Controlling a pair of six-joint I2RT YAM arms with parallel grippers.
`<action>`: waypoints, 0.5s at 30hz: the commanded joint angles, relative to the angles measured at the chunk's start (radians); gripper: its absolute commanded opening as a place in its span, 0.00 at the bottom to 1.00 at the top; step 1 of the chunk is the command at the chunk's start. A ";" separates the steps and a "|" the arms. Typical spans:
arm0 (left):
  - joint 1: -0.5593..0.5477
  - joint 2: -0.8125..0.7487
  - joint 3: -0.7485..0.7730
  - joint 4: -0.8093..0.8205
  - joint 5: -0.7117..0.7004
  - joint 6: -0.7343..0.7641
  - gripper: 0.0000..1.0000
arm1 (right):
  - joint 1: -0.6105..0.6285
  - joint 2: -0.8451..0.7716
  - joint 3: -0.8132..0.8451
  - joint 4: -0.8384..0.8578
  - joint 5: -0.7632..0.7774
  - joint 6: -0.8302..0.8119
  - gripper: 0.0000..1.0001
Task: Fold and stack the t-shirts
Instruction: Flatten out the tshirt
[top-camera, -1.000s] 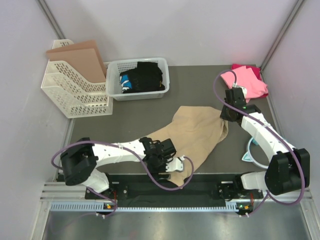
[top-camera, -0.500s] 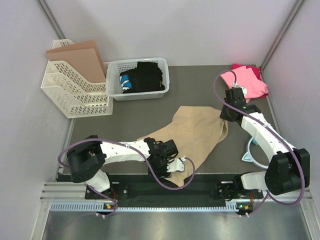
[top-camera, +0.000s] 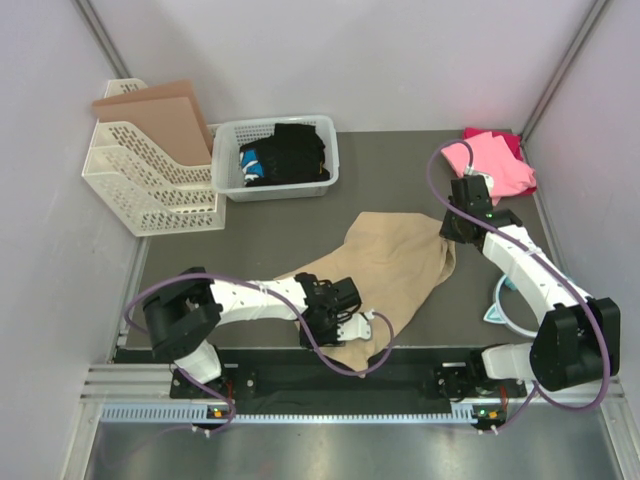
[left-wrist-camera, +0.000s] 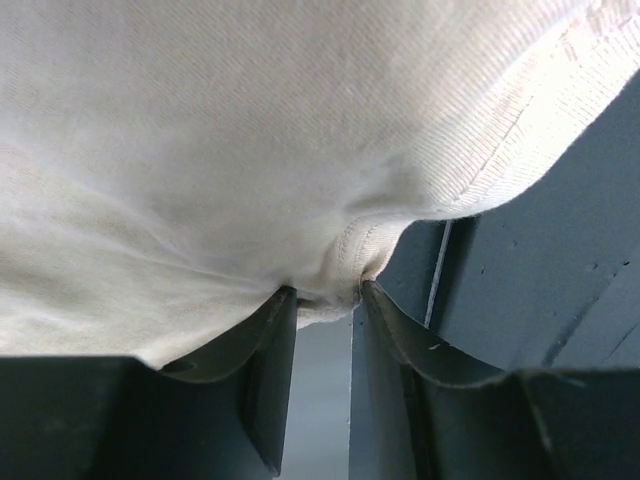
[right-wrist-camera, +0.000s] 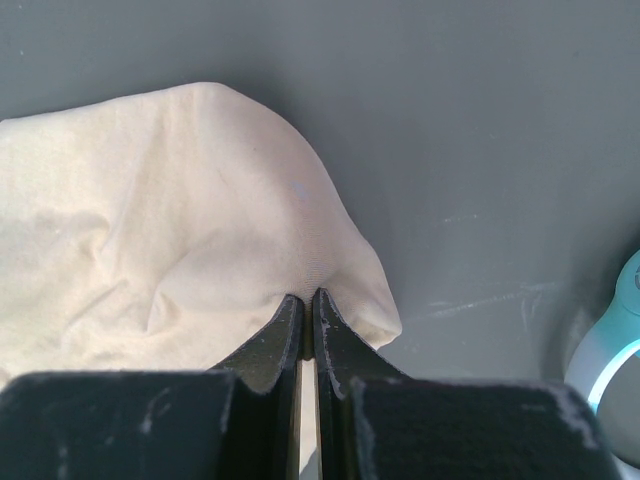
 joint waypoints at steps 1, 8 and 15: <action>-0.006 0.080 -0.039 0.163 0.084 -0.006 0.36 | -0.005 -0.037 0.015 0.034 0.006 0.013 0.00; 0.001 0.100 -0.016 0.160 0.063 0.008 0.00 | -0.006 -0.039 0.031 0.037 -0.011 0.020 0.00; 0.209 -0.117 0.252 -0.045 0.001 0.060 0.00 | -0.006 -0.080 0.038 0.047 -0.081 0.020 0.00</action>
